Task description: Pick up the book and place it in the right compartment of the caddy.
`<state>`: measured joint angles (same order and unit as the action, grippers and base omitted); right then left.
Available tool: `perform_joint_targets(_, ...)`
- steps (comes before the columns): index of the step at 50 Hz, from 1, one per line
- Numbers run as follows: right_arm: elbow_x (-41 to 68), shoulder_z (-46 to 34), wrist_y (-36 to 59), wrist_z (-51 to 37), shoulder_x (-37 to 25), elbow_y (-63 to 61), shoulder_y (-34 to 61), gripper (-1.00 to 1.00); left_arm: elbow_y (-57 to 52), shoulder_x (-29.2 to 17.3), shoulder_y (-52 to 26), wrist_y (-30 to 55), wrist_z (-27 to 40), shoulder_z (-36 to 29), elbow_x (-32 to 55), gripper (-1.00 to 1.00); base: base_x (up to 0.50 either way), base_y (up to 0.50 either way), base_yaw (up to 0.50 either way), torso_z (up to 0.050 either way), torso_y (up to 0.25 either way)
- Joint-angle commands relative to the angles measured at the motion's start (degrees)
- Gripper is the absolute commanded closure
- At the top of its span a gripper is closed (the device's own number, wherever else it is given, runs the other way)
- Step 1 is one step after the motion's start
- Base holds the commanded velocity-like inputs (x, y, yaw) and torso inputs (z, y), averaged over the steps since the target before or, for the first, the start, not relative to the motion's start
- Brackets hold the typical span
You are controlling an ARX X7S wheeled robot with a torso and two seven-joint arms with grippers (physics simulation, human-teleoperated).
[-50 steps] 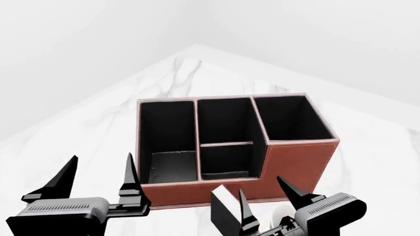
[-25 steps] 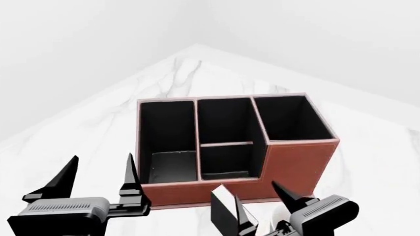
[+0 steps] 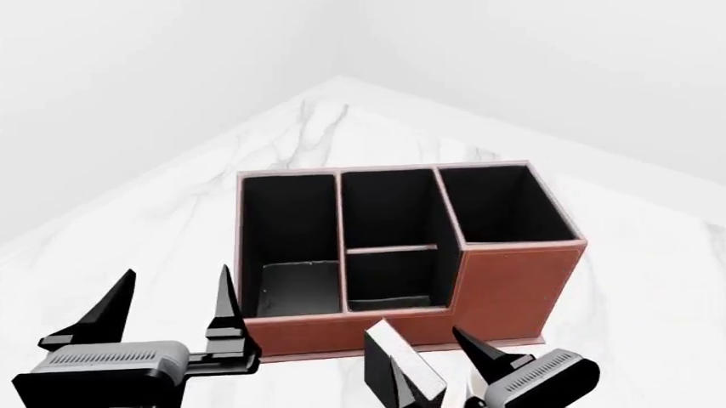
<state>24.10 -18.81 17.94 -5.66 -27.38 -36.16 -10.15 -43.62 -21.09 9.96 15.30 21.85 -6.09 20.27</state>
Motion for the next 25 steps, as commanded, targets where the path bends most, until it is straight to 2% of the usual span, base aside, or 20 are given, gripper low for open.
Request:
perform_joint_targets(1, -0.3, -1.1, -0.2, 0.3, 0.0, 0.2, -0.4, -1.00, 0.0, -0.2, -0.1, 0.0, 0.3, -0.1, 0.2, -1.00, 0.00, 0.00, 0.00, 0.000, 0.000)
perform_joint_targets(25, -1.3, -2.0, -2.0, 0.9, 0.4, 4.0, 0.0, -1.00, 0.3, -0.5, -0.2, -0.2, 0.7, -0.4, 0.3, -1.00, 0.00, 0.00, 0.00, 0.000, 0.000)
